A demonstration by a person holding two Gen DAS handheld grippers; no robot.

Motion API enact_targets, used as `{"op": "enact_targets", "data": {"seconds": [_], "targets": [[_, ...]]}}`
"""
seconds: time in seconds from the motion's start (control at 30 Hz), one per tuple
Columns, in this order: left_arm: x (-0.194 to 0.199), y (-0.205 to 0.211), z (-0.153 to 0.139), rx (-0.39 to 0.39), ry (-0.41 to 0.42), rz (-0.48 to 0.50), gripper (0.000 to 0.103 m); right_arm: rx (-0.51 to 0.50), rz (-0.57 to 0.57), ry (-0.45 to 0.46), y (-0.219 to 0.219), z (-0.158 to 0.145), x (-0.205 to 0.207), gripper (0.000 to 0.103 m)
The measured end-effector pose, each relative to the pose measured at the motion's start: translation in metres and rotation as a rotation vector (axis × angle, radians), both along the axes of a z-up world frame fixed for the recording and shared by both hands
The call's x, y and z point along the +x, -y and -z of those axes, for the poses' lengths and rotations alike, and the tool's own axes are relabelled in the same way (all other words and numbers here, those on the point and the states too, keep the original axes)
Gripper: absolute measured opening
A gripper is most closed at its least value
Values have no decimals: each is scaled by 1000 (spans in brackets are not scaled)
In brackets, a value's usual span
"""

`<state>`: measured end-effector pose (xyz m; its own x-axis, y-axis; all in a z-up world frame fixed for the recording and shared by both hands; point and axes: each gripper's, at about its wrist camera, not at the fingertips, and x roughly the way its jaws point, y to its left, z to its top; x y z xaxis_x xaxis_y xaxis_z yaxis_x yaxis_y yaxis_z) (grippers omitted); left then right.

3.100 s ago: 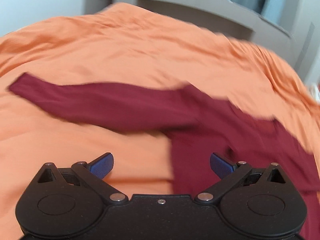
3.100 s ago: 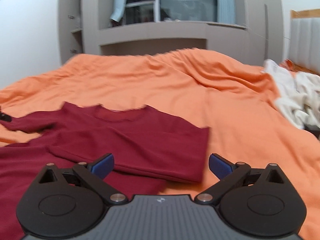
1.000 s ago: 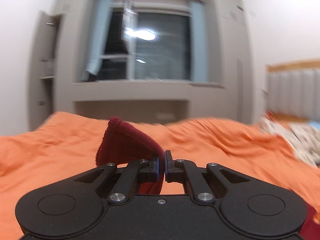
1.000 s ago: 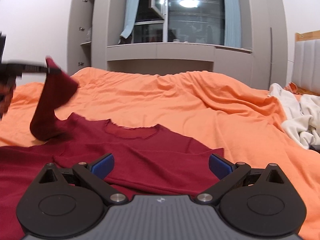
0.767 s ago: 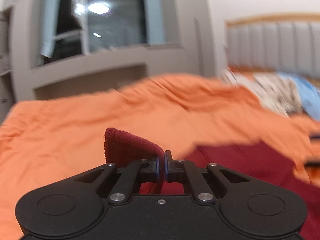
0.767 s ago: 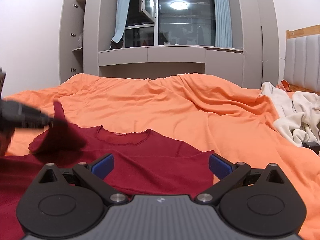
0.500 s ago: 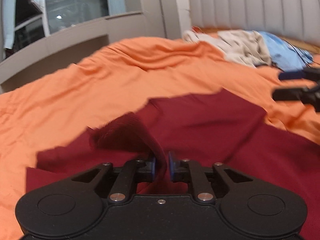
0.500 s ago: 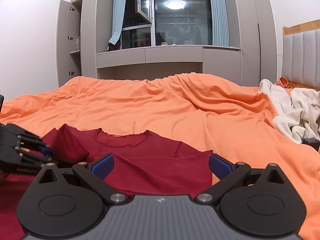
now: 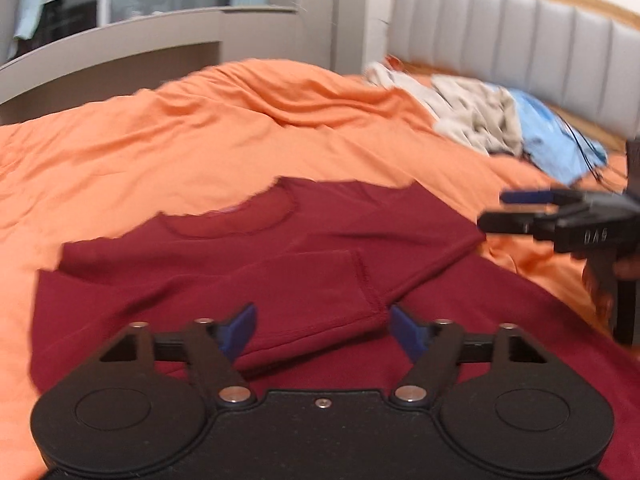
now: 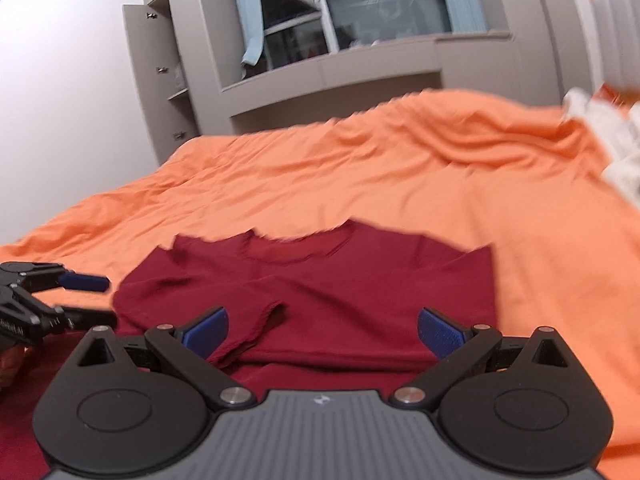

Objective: Fold small clothes
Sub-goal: 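Lay the held sleeve across the shirt body and open the left gripper, then grasp a side edge with the right gripper, fold it inward, release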

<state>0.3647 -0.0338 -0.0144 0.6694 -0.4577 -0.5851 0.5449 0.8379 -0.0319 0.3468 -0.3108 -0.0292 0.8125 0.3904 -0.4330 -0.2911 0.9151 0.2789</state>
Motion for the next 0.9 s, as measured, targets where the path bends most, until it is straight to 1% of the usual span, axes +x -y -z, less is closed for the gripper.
{"op": "enact_targets", "data": {"seconds": [0.03, 0.1, 0.13, 0.17, 0.23, 0.3, 0.37, 0.4, 0.5, 0.57, 0.6, 0.63, 0.67, 0.7, 0.8, 0.9], "targets": [[-4, -7, -3, -2, 9, -31, 91, 10, -17, -18, -3, 2, 3, 103], [-10, -22, -10, 6, 32, -114, 98, 14, -39, -51, -9, 7, 10, 103], [-14, -31, -13, 16, 43, -167, 100, 8, -55, -67, -13, 9, 13, 103], [-17, -38, -16, 24, 51, -209, 101, 1, -72, -81, -17, 11, 17, 102], [-22, -56, -22, 42, 77, -290, 102, -15, -114, -116, -25, 13, 24, 95], [-22, -71, -26, 80, 95, -362, 102, -23, -139, -125, -33, 12, 28, 93], [-16, -85, -29, 112, 85, -432, 102, -14, -142, -133, -40, 8, 35, 88], [-11, -93, -28, 116, 70, -459, 102, -2, -152, -144, -44, 6, 41, 85], [2, -119, -21, 104, 19, -506, 102, 4, -143, -194, -57, 5, 64, 84], [11, -137, -15, 95, -22, -533, 102, 9, -133, -239, -66, 11, 81, 81], [15, -145, -12, 86, -42, -551, 102, 16, -119, -256, -68, 15, 87, 71], [18, -152, -9, 73, -61, -566, 102, 31, -106, -273, -70, 19, 92, 49], [19, -160, -7, 56, -78, -575, 102, 41, -100, -285, -73, 22, 95, 36], [20, -165, -5, 35, -92, -579, 102, 33, -89, -291, -76, 23, 96, 21], [22, -178, 0, -22, -130, -573, 102, 49, -84, -244, -79, 15, 93, 9], [25, -178, 5, -32, -149, -542, 102, 130, -90, -190, -75, -9, 88, 8]]}}
